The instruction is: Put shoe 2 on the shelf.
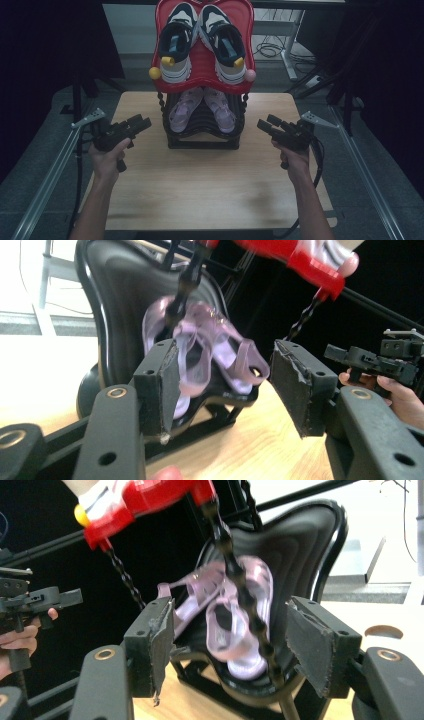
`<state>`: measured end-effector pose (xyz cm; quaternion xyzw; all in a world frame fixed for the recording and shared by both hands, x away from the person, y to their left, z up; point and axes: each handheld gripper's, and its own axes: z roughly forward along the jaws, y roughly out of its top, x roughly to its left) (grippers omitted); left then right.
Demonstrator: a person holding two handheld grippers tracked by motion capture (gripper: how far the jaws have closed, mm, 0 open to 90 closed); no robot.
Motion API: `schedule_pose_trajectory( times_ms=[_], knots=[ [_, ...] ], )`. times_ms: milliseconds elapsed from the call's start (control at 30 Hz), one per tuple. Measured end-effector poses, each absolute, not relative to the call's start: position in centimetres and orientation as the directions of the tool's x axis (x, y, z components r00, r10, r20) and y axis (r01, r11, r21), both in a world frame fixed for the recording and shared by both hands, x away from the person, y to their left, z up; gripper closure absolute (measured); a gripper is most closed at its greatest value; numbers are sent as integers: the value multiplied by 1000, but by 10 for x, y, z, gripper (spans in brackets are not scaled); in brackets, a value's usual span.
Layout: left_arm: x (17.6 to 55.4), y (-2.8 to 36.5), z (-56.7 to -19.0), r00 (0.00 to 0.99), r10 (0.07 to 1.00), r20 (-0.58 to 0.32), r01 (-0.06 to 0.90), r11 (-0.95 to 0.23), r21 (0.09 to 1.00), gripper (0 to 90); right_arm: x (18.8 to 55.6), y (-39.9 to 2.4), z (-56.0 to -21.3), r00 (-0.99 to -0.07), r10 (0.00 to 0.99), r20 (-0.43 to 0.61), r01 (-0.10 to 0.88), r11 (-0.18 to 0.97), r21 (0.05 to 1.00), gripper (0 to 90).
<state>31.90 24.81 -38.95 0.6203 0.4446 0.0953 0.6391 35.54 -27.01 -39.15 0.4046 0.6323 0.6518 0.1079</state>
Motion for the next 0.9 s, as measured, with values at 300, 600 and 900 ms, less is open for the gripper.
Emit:
schedule_pose_trajectory(
  times_ms=[300,600,900],
  knots=[
    [304,246,-436,562,679,-471,497,177,849,446,340,-270,-439,-635,665,394,407,-146,902,369],
    [295,244,-469,536,702,-470,553,129,823,448,328,-265,-481,-614,693,378,458,-78,886,370],
    [293,238,-474,544,705,-456,558,103,824,447,324,-266,-483,-613,701,363,448,-70,891,362]
  ],
)
